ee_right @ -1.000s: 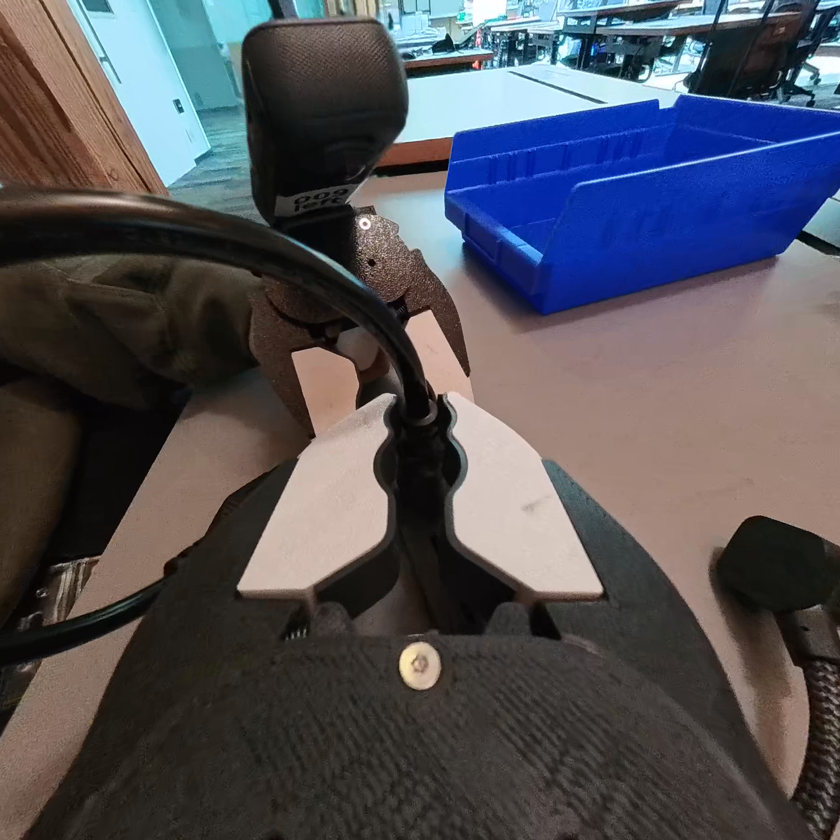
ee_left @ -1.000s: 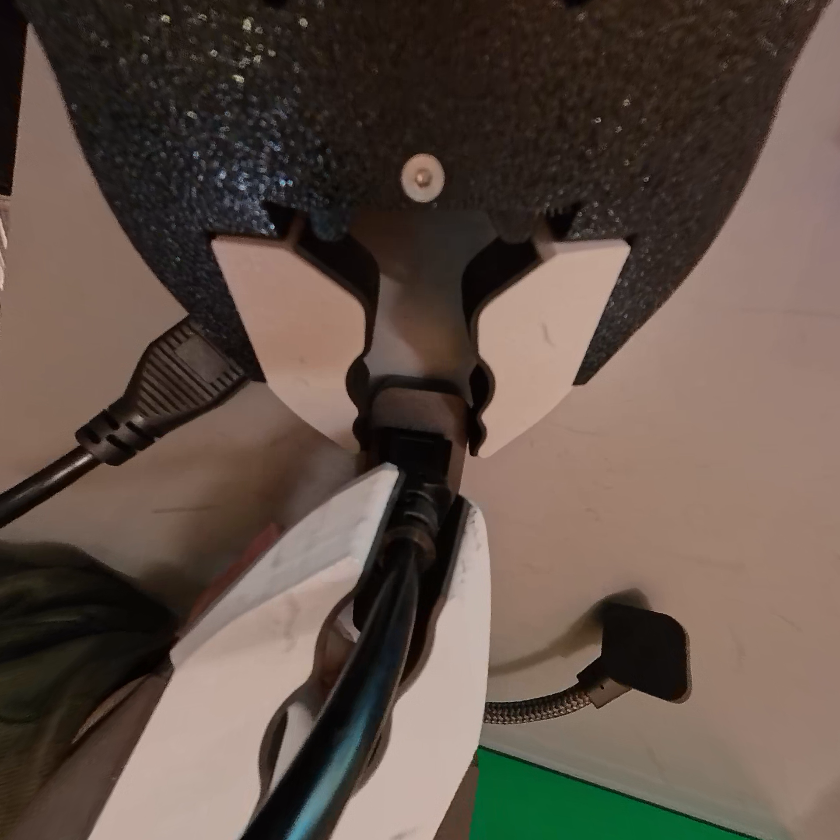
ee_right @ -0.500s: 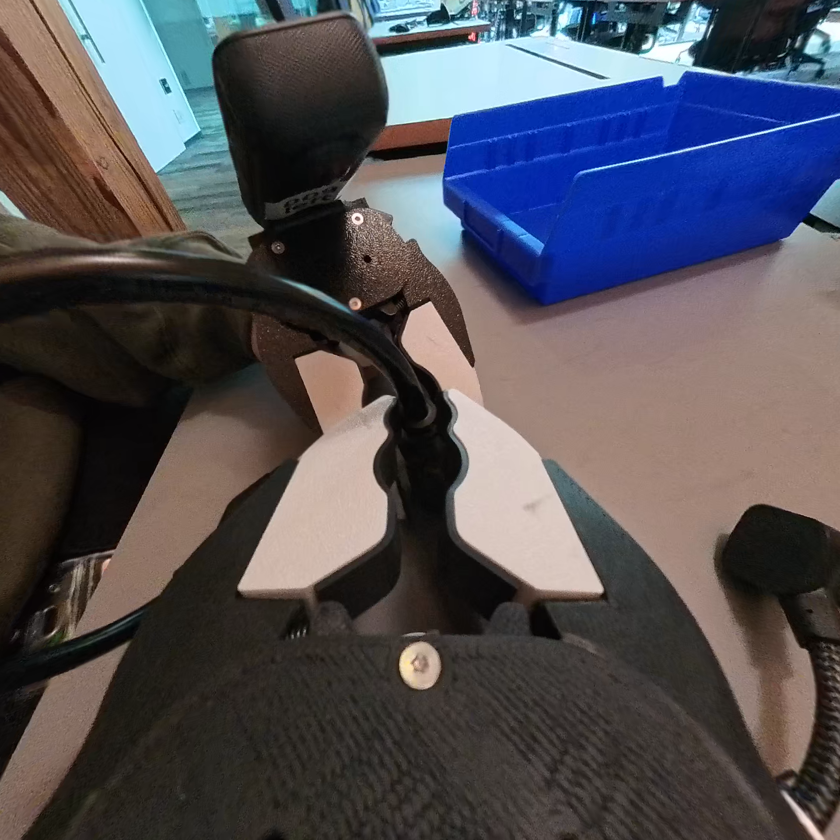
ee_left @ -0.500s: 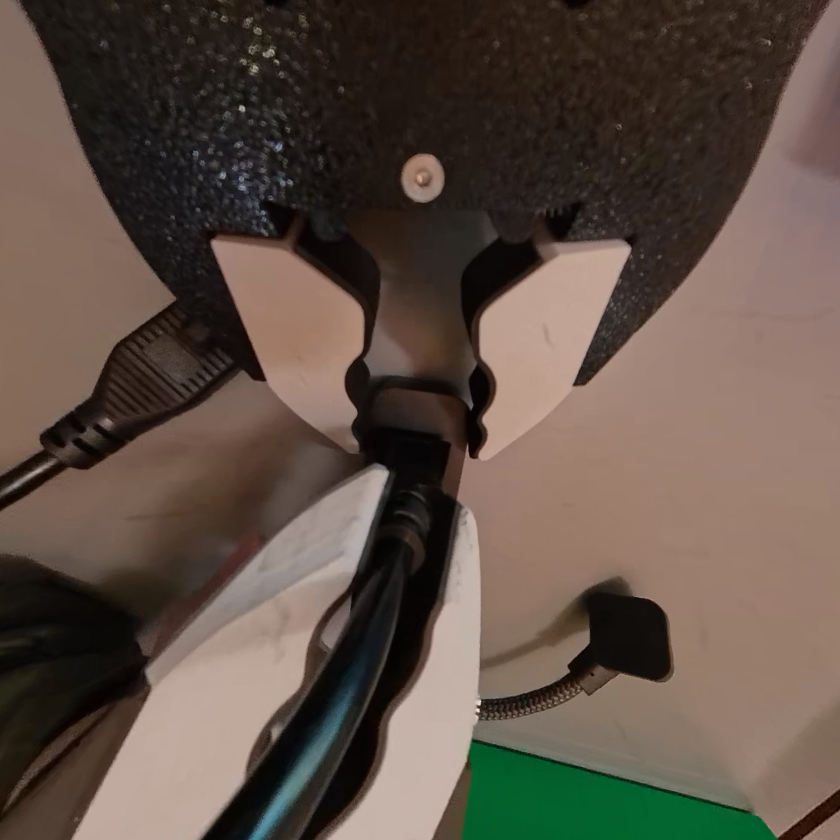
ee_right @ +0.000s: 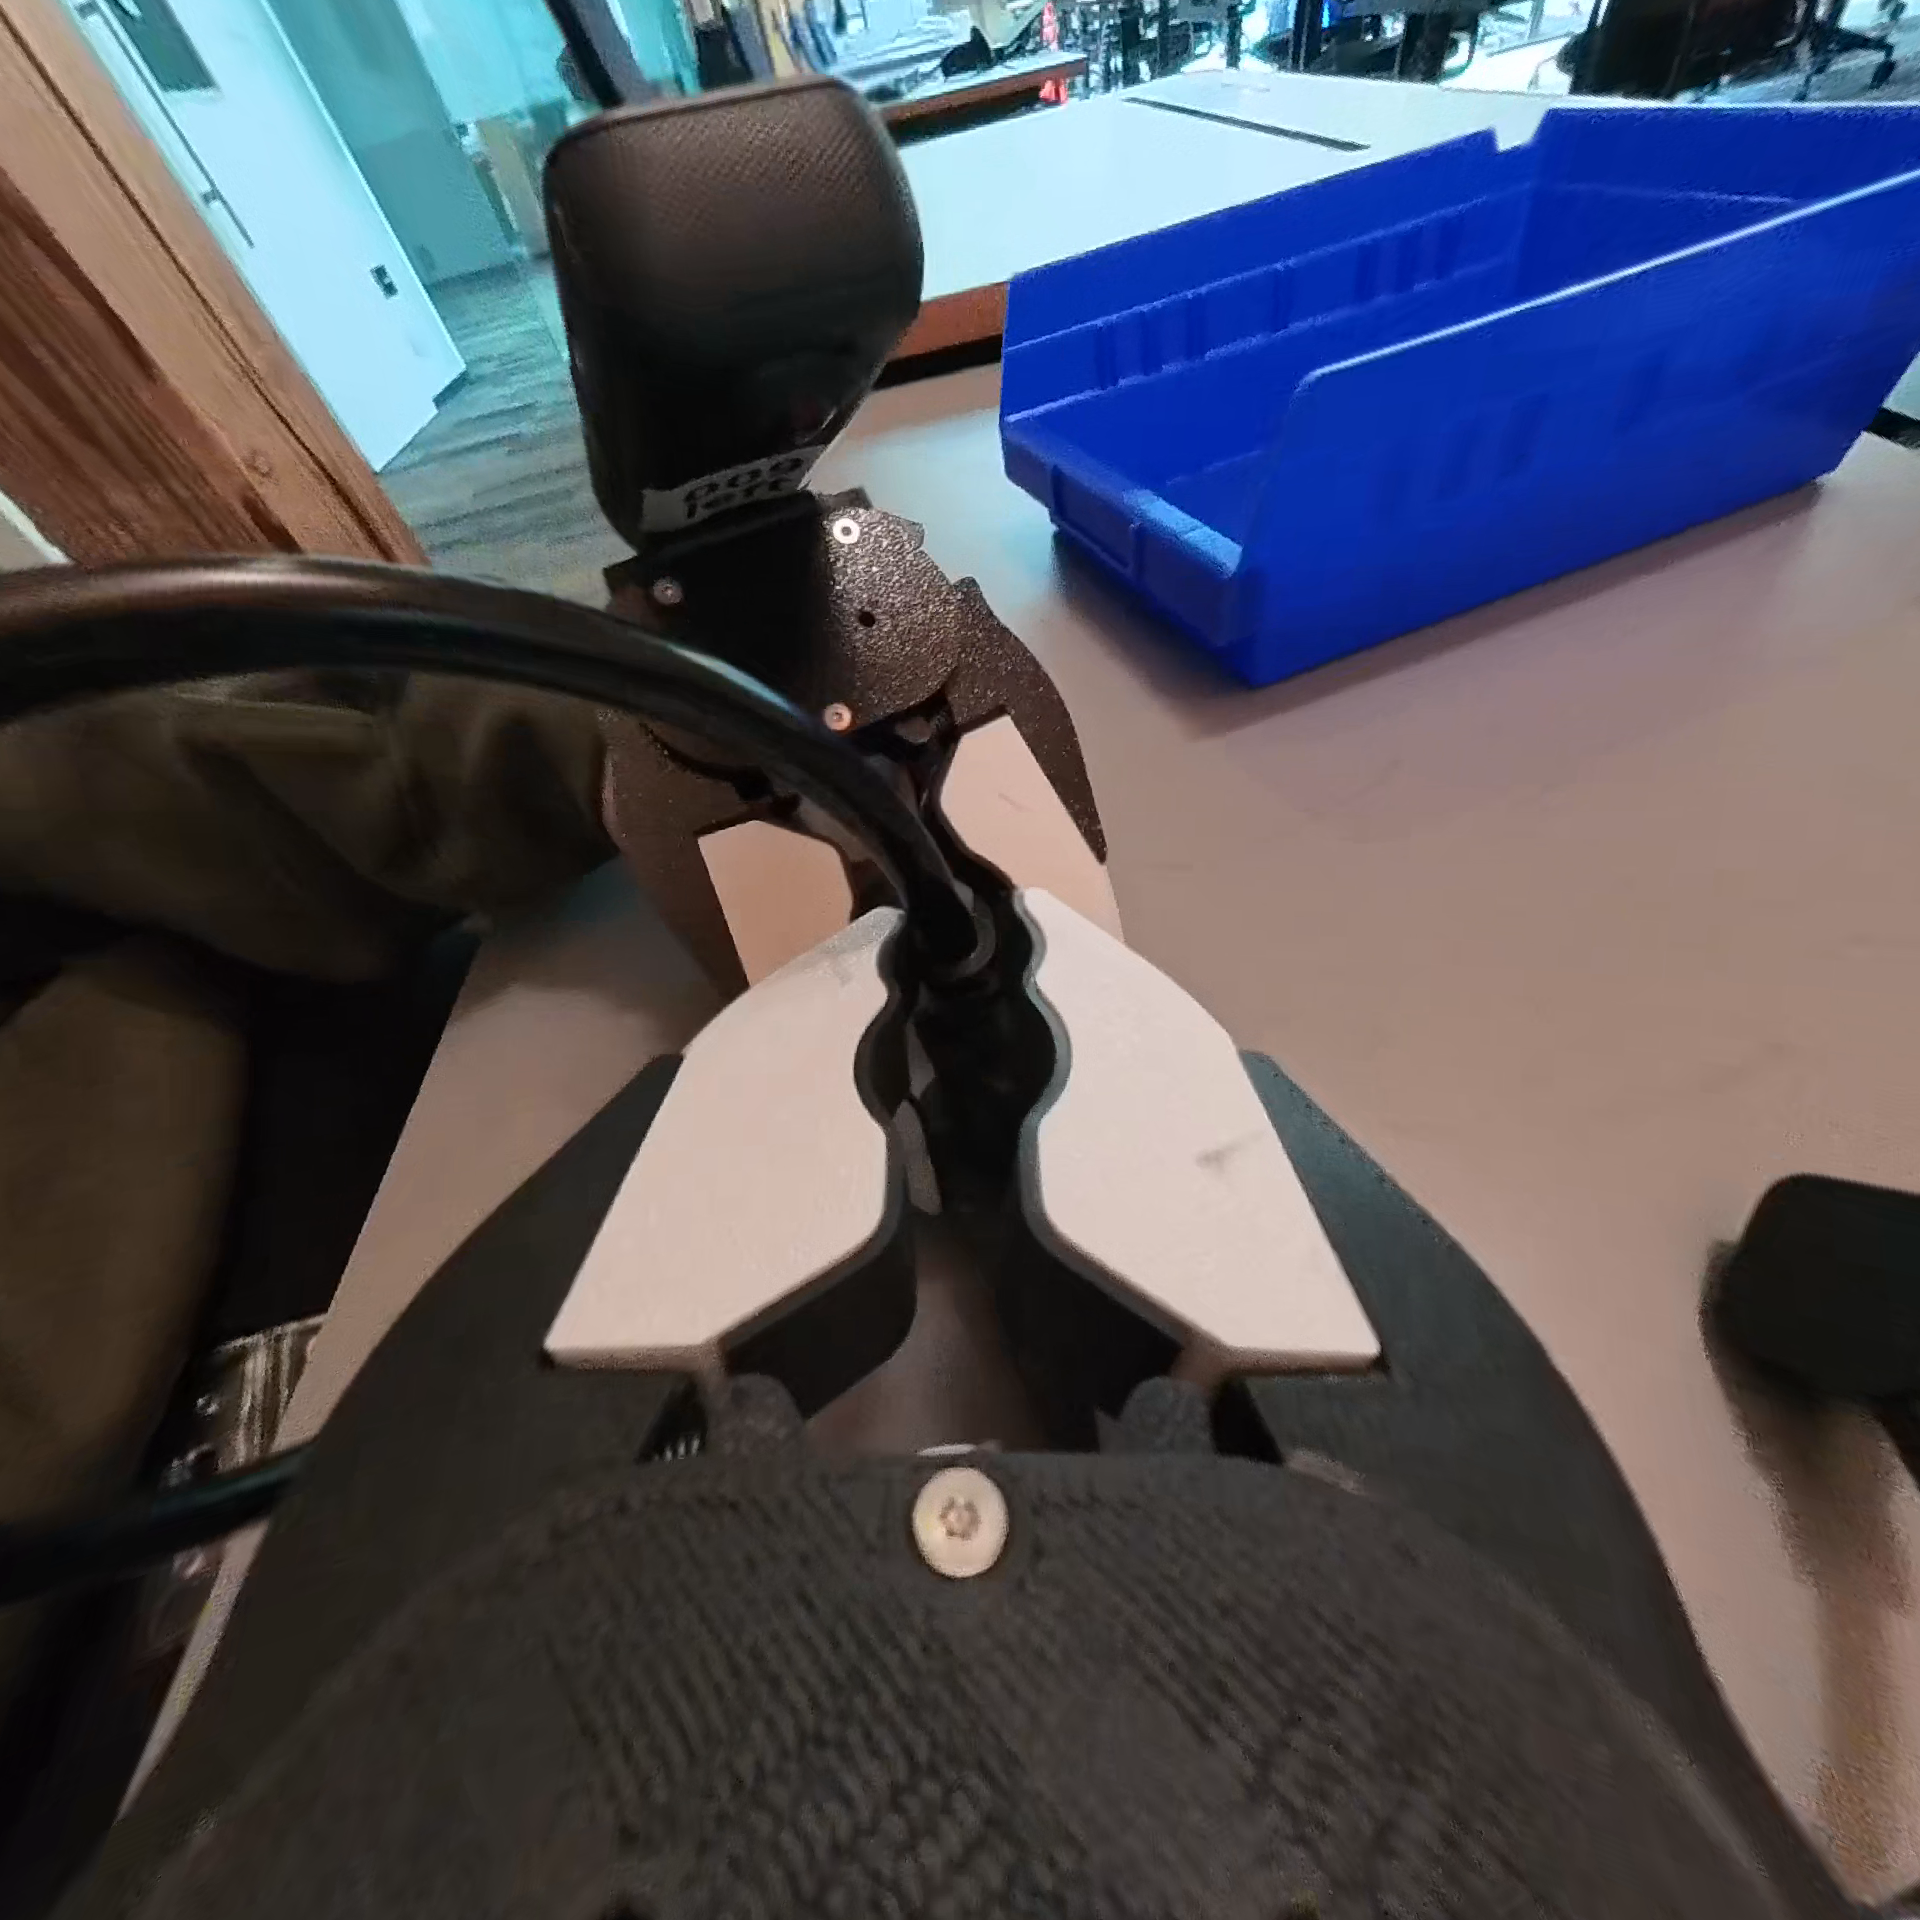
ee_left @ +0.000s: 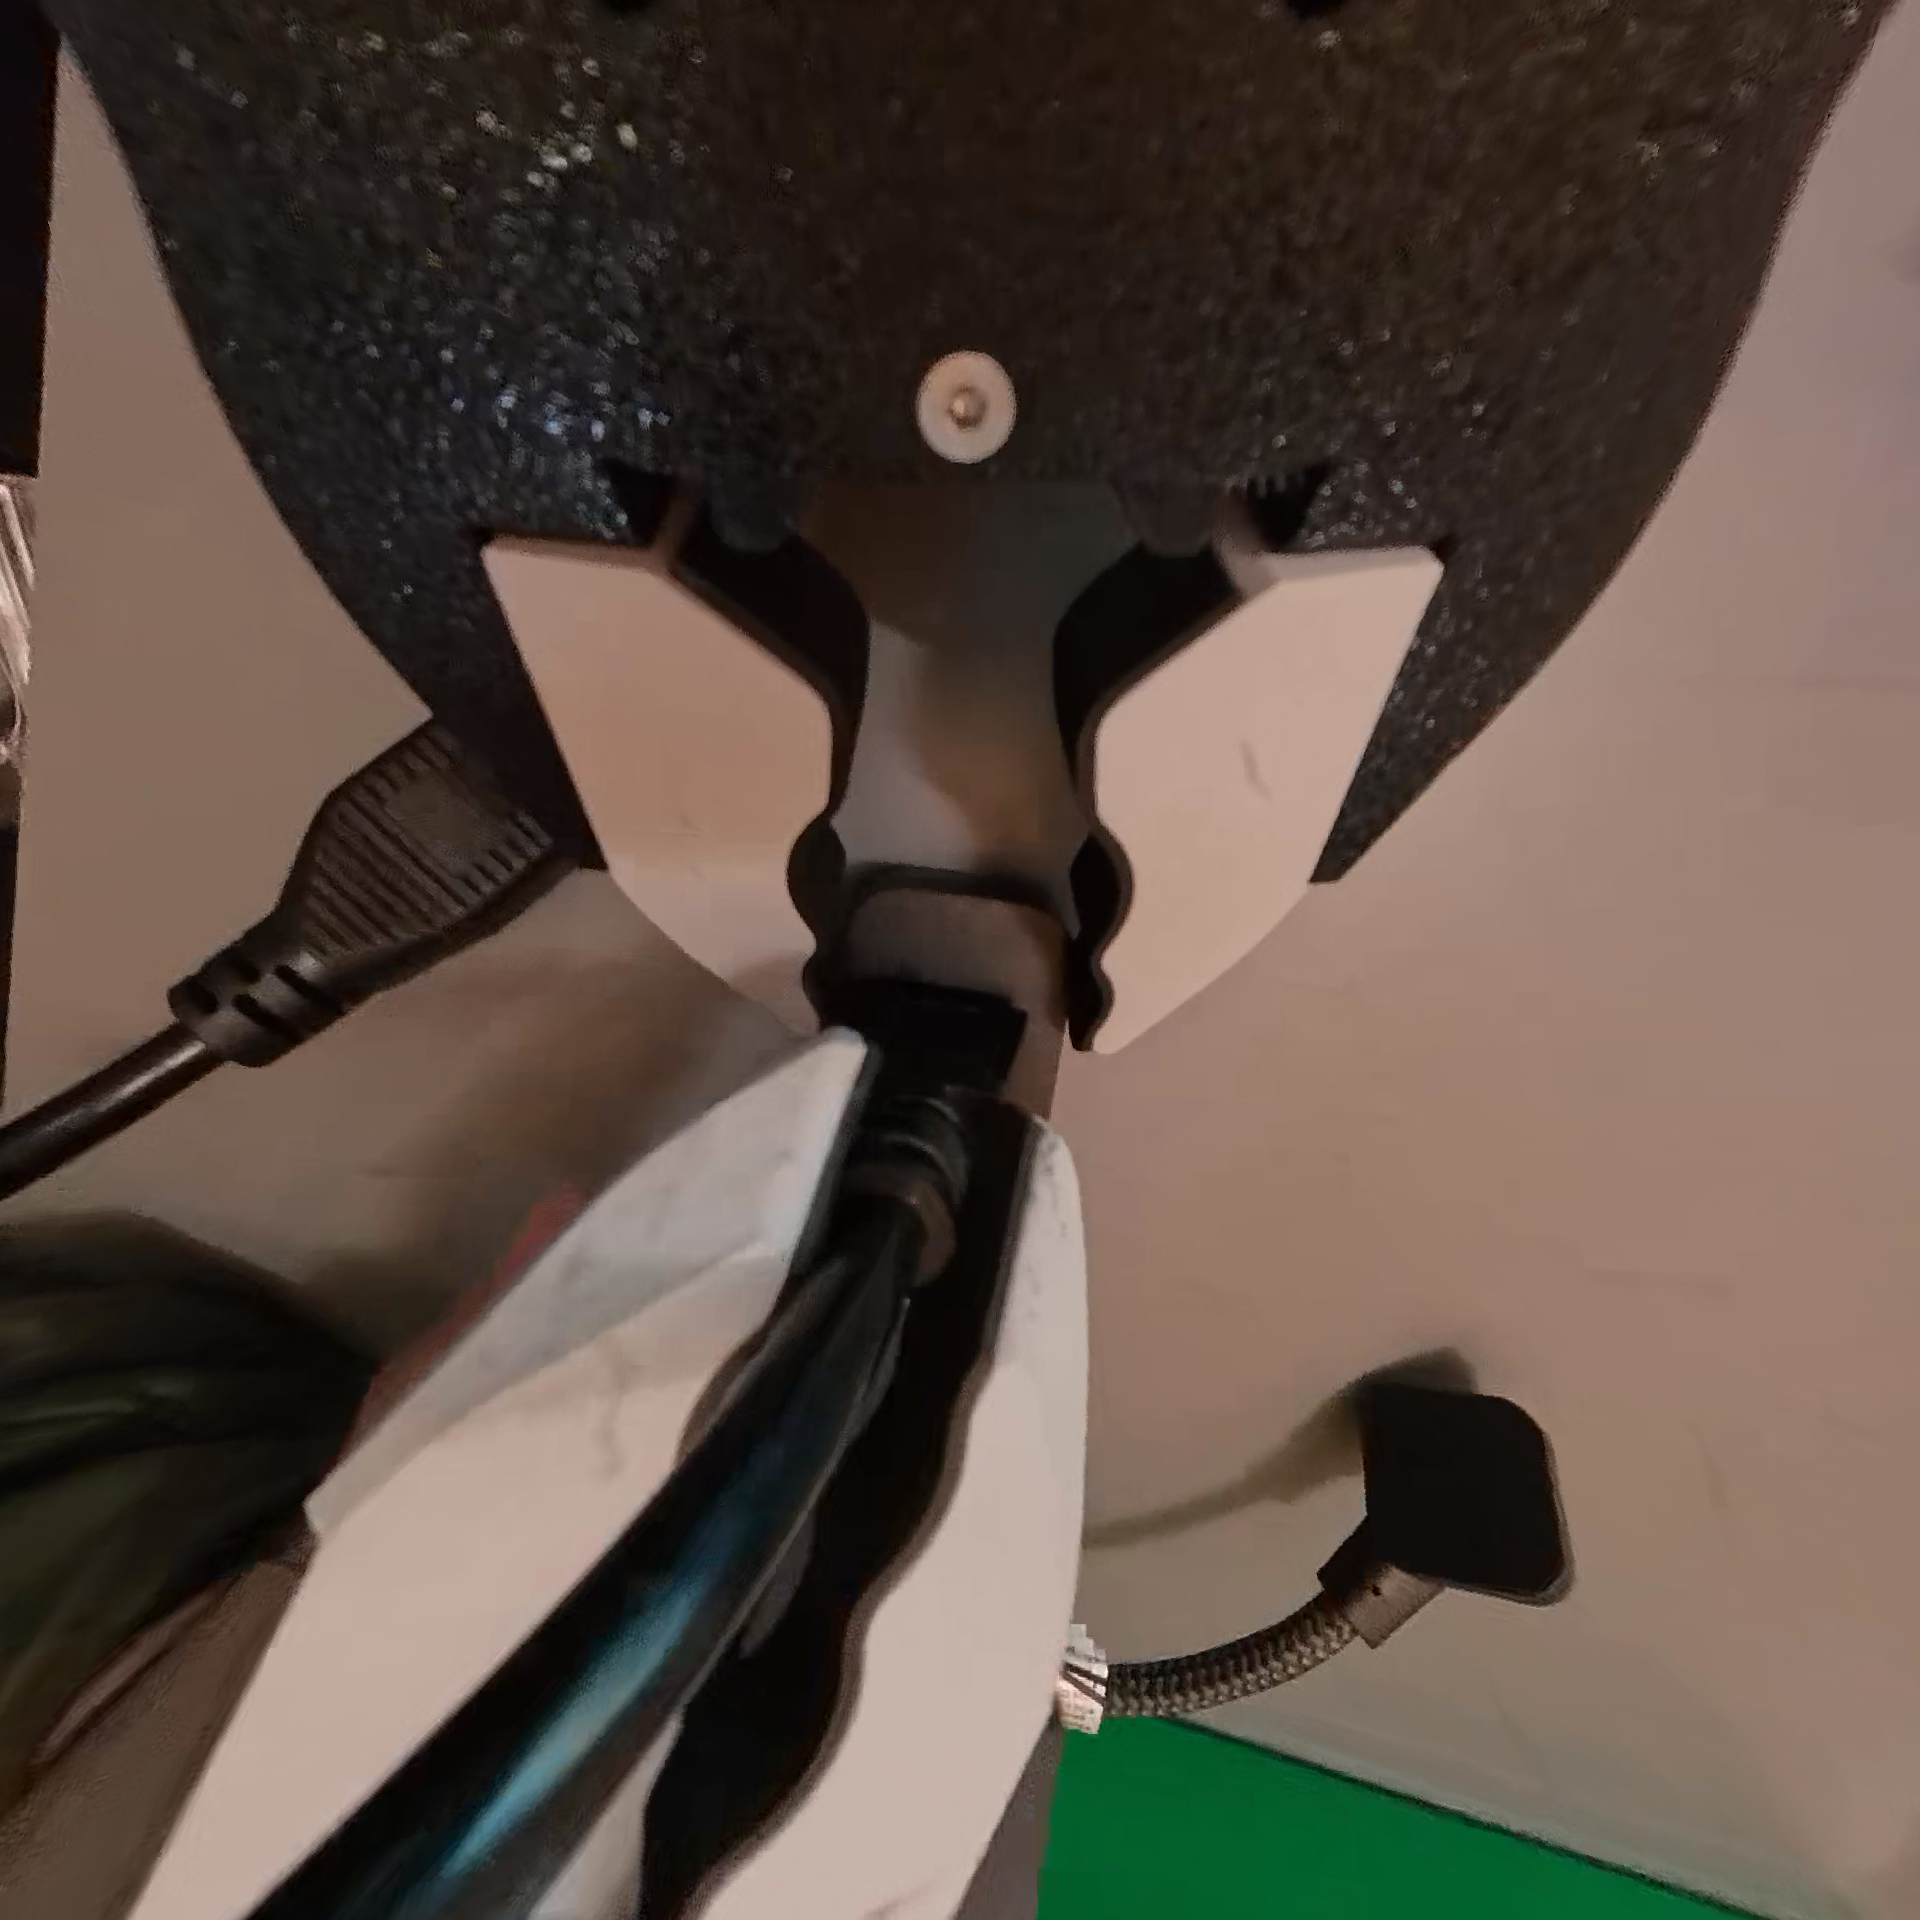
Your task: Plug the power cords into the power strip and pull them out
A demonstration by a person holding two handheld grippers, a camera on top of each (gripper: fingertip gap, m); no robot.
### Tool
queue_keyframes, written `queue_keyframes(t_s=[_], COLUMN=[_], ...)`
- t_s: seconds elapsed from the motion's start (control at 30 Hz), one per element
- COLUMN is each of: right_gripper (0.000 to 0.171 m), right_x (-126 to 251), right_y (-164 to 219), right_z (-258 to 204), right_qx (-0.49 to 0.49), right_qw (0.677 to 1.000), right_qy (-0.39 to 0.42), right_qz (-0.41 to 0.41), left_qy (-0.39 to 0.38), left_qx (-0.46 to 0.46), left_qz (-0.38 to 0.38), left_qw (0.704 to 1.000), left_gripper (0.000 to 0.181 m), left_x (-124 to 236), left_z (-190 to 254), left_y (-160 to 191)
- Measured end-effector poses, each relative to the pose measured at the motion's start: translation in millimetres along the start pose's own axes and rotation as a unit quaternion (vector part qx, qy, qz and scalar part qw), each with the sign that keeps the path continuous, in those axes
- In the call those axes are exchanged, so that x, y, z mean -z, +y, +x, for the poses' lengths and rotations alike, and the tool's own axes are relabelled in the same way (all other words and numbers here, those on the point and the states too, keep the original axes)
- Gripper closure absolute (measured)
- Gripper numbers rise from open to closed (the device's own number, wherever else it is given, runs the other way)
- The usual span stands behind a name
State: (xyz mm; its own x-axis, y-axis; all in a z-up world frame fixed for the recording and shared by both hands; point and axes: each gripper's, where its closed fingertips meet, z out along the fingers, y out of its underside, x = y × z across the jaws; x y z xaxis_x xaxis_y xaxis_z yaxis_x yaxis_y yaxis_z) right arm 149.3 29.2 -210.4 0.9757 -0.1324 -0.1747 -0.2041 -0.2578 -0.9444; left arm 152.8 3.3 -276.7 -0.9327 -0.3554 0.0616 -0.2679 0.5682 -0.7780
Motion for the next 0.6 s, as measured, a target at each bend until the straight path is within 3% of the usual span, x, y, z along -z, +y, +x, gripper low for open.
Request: queue_keyframes(t_s=[0.2, 0.33, 0.43, 0.6], right_gripper=[0.157, 0.157, 0.156, 0.157], right_x=[1, 0, 3, -1], right_y=[-2, 0, -3, -1], right_z=[12, 3, 14, 5], right_qx=[-0.028, 0.017, -0.021, 0.029], right_qw=[0.999, 1.000, 1.000, 0.999], right_qy=[0.006, 0.004, 0.004, 0.000], right_qz=[0.016, -0.013, -0.004, -0.025], left_qy=[0.002, -0.012, 0.005, -0.017], left_qx=[0.022, 0.000, 0.016, 0.008], left_qz=[0.000, 0.000, 0.007, 0.000], left_qw=[1.000, 1.000, 1.000, 1.000], left_gripper=[0.139, 0.140, 0.139, 0.139], left_x=[0, 0, 1, 0], left_z=[-3, -3, -1, -5], left_y=[0, 0, -2, 0])
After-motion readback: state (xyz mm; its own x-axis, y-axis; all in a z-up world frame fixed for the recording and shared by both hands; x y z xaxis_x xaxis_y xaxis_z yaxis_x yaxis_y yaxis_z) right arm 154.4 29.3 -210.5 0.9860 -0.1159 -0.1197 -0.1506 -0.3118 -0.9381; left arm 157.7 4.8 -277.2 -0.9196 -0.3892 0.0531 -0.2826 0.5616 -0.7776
